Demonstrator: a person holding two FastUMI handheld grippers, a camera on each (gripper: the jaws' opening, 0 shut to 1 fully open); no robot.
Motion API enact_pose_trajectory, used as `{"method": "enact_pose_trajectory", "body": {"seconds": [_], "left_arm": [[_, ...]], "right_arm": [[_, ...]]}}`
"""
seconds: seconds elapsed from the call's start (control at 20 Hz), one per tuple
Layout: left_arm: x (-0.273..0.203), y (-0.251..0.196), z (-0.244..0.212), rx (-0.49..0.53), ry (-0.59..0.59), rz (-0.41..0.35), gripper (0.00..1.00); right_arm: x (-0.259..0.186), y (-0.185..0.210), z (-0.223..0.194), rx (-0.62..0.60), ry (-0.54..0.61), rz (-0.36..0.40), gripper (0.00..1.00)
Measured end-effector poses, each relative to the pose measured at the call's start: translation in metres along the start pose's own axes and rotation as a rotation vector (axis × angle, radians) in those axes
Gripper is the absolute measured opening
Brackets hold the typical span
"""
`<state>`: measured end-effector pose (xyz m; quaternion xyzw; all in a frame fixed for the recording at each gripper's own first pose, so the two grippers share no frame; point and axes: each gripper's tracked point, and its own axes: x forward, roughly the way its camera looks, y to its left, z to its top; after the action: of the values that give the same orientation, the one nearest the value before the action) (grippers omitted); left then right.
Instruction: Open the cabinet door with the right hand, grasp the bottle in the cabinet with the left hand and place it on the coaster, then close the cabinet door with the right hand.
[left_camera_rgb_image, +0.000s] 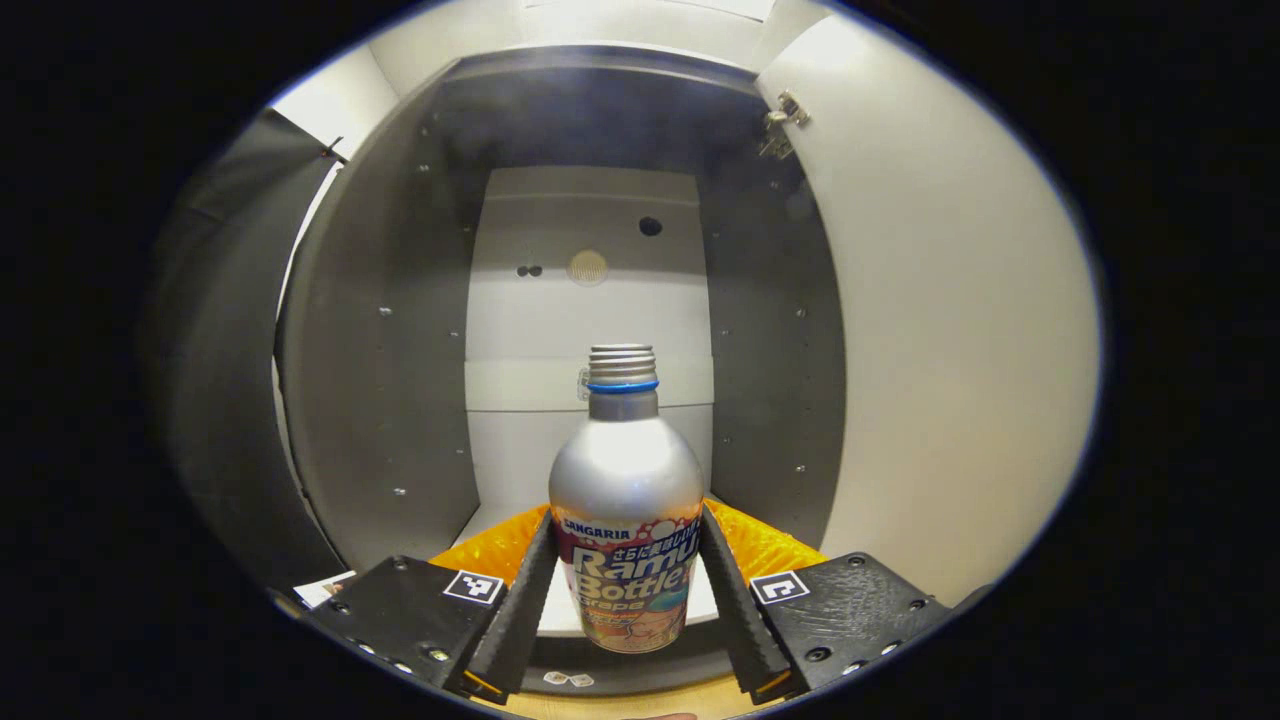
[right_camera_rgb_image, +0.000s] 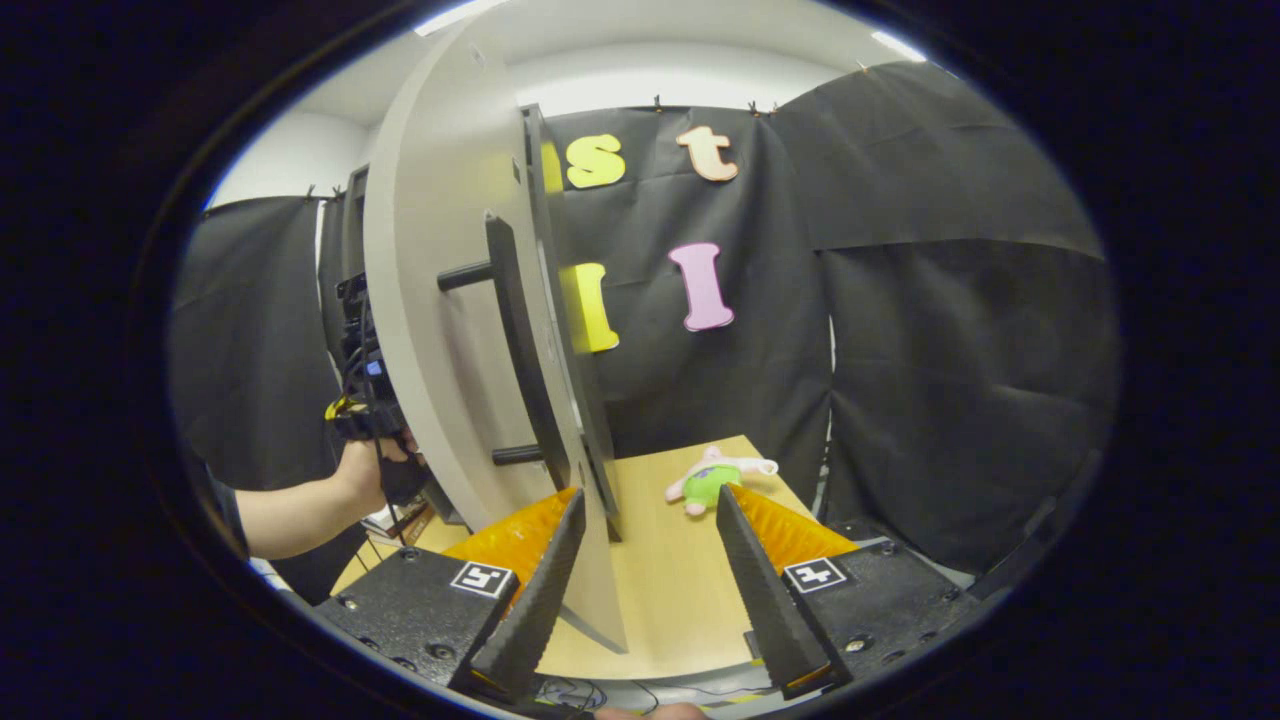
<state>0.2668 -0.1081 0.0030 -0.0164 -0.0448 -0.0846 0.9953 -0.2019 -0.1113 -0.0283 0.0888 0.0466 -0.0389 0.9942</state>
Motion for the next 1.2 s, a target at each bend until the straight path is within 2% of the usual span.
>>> {"method": "enact_pose_trajectory", "body": {"seconds": [0.25,0.5,0.65,0.85,1.05,1.1,1.15,1.2], "left_arm": [[0.004,0.005,-0.002,0.017,-0.032,0.065,0.75],[0.008,0.009,-0.01,-0.02,0.028,0.11,0.74],[0.015,0.012,-0.017,-0.046,0.057,0.2,0.73],[0.021,0.012,-0.038,-0.079,0.111,0.218,0.74],[0.03,0.035,-0.068,-0.044,0.155,0.26,0.74],[0.03,0.038,-0.076,-0.042,0.16,0.261,0.74],[0.027,0.04,-0.08,-0.036,0.157,0.267,0.74],[0.026,0.042,-0.084,-0.016,0.16,0.282,0.74]], "right_arm": [[-0.001,-0.008,-0.008,-0.044,0.008,0.036,0.84],[0.011,-0.009,-0.009,-0.089,0.041,0.056,0.84],[0.016,-0.015,-0.007,-0.126,0.048,0.033,0.84],[0.027,-0.03,-0.016,-0.175,0.074,-0.057,0.84],[0.037,-0.037,-0.041,-0.265,0.159,-0.092,0.85],[0.039,-0.04,-0.053,-0.272,0.197,-0.096,0.82],[0.04,-0.045,-0.063,-0.281,0.23,-0.103,0.88],[0.039,-0.052,-0.069,-0.293,0.258,-0.119,0.88]]}}
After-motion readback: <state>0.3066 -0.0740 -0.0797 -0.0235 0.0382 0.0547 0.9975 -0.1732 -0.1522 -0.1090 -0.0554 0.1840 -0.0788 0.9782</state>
